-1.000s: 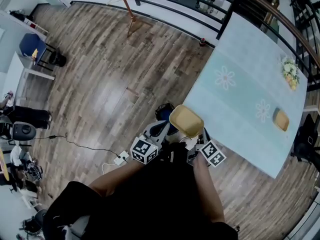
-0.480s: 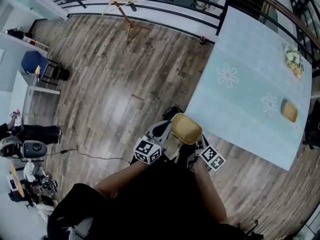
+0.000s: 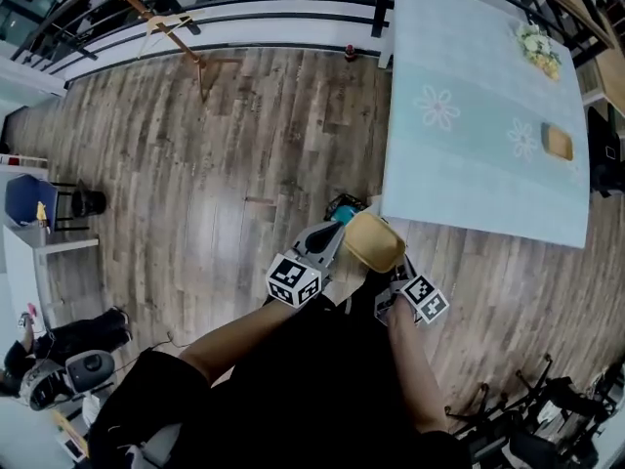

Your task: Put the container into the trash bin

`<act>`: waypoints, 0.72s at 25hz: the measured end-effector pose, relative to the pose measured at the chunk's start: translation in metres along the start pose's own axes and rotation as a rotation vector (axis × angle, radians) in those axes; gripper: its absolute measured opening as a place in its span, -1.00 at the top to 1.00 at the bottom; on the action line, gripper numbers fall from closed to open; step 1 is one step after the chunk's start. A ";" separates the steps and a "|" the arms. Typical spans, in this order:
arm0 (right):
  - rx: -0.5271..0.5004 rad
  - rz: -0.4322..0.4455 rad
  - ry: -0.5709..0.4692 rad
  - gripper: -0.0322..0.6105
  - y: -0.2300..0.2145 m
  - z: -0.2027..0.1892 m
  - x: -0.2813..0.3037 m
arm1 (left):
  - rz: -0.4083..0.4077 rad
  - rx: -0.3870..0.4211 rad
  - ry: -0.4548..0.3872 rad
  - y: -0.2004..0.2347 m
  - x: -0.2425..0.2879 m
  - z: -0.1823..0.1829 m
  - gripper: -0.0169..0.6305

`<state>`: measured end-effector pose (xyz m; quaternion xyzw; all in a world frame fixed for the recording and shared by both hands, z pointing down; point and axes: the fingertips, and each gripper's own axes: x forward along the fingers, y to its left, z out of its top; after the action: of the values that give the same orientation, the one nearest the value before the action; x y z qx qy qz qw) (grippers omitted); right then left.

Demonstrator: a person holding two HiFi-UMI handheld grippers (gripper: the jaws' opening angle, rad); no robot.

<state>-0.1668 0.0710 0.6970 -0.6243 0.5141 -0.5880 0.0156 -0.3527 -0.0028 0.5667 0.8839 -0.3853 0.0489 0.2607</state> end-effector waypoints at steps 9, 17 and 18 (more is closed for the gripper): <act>-0.007 -0.086 0.002 0.78 -0.026 -0.037 0.029 | -0.024 -0.019 0.075 0.022 -0.040 -0.023 0.90; 0.007 -0.088 0.055 0.78 -0.044 -0.063 0.074 | 0.007 -0.022 0.132 0.027 -0.048 -0.043 0.90; 0.006 -0.088 0.063 0.77 -0.046 -0.066 0.081 | 0.009 -0.024 0.141 0.029 -0.047 -0.046 0.90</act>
<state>-0.2058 0.0777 0.8039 -0.6274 0.4846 -0.6090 -0.0249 -0.4004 0.0344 0.6045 0.8733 -0.3706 0.1075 0.2975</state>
